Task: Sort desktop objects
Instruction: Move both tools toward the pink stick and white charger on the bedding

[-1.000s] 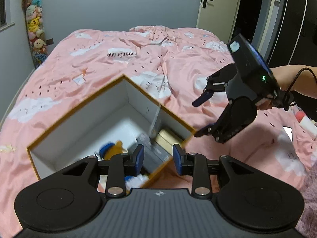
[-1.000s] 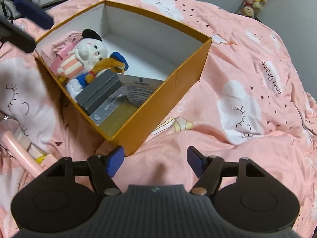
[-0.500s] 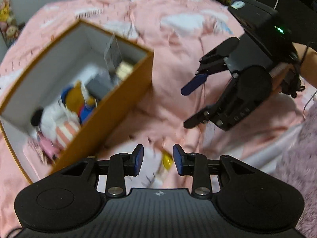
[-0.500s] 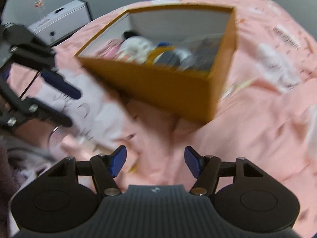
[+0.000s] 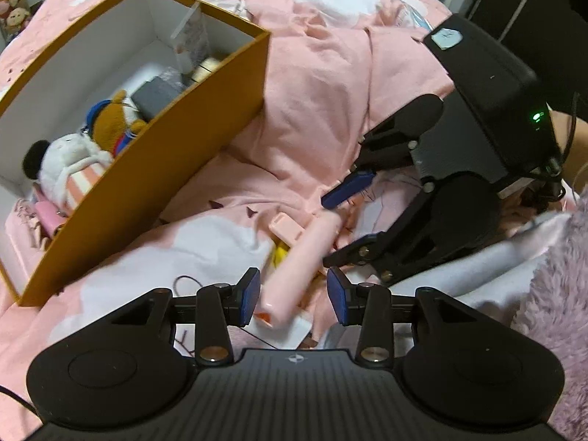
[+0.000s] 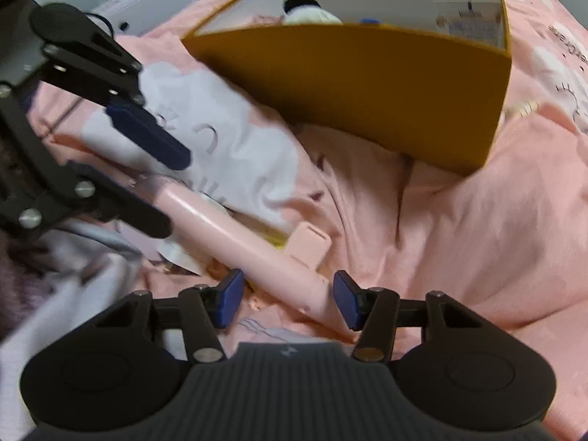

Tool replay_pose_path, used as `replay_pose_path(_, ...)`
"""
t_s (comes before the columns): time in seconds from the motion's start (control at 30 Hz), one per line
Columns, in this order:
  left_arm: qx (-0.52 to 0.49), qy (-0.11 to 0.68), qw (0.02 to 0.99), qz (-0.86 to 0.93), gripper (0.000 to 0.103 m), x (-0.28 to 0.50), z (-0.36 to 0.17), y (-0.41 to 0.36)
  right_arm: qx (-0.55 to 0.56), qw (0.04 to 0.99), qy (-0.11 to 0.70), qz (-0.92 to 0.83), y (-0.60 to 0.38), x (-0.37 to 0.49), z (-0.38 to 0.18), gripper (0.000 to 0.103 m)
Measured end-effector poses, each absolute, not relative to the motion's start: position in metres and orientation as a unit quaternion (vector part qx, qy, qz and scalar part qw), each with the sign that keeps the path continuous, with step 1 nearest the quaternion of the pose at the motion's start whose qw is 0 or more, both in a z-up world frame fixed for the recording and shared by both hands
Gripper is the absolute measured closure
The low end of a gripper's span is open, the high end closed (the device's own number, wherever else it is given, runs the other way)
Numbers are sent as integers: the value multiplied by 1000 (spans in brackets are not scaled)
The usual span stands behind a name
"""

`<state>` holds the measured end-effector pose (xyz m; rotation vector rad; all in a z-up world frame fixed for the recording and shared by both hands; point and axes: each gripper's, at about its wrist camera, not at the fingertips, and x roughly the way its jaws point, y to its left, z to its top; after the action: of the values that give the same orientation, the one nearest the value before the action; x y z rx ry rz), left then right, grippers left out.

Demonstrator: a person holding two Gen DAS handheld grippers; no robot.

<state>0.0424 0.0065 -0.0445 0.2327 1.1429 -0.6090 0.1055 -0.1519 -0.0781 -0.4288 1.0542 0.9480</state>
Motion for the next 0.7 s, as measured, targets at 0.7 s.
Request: replay_pose_path(0.7, 181, 476, 841, -183, 78, 63, -57, -15, -171, 800, 439, 372, -151, 128, -67, 63)
